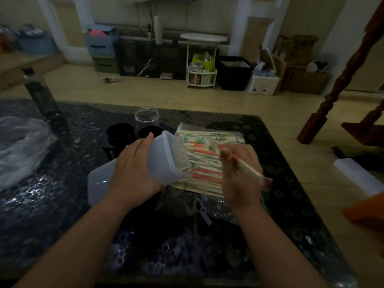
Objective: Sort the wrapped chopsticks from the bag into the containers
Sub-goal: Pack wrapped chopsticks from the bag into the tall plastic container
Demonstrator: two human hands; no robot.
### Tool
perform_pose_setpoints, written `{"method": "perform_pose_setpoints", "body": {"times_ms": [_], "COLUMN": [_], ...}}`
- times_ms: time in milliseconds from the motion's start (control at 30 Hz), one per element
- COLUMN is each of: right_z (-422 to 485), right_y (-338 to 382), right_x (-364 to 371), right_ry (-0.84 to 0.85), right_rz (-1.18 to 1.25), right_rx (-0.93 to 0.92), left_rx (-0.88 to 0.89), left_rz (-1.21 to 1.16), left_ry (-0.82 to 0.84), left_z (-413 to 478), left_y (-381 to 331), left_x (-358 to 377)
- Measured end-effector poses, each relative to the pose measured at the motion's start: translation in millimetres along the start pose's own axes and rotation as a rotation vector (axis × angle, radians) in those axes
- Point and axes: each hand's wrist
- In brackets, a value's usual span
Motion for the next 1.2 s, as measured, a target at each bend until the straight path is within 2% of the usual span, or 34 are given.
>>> {"method": "perform_pose_setpoints", "body": {"times_ms": [133,333,633,767,833,867,933,1000,1033,1133,1200], "right_z": [8,6,6,6,5,6,9,12,11,5,7], "right_y": [16,19,16,17,18,17,10,5,5,11,8], "right_x": [-6,-2,3,6,7,9,13,15,15,19,18], "right_ry": [-0.185,-0.208,-0.076,0.119,0.229,0.216,0.062,-0.038,0.004,0.277,0.185], "right_rz": [0.493,0.645,0.672,0.654,0.729,0.790,0.892,0.875,0.862,0.871,0.940], "right_rx": [0.352,0.571,0.610,0.618,0.693,0.750,0.834,0.855,0.853,0.888,0.924], "left_rx": [-0.010,-0.019,-0.008,-0.007,0.003,0.006,0.010,0.013,0.014,0.018,0.015], "left_rz": [-0.010,-0.016,-0.023,-0.014,-0.004,0.000,0.000,-0.005,-0.006,-0.003,-0.012], "left_ry": [0.009,0.007,-0.002,0.006,0.002,0.002,0.007,0.012,0.011,0.006,0.013], "left_z": [0,-1,-1,-2,-2,-2,-1,-2,-2,-2,-2], "left_y": [-1,-3,-2,-3,-3,-3,-4,-4,-4,-4,-5], "left_x": [0,1,0,0,1,1,1,0,0,1,1]}}
Point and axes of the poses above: each hand's wrist, its own z-axis towards the middle knuckle, its own x-axis out of the palm, y = z × x, and after that the axes turned 14 degrees about y, right-handed
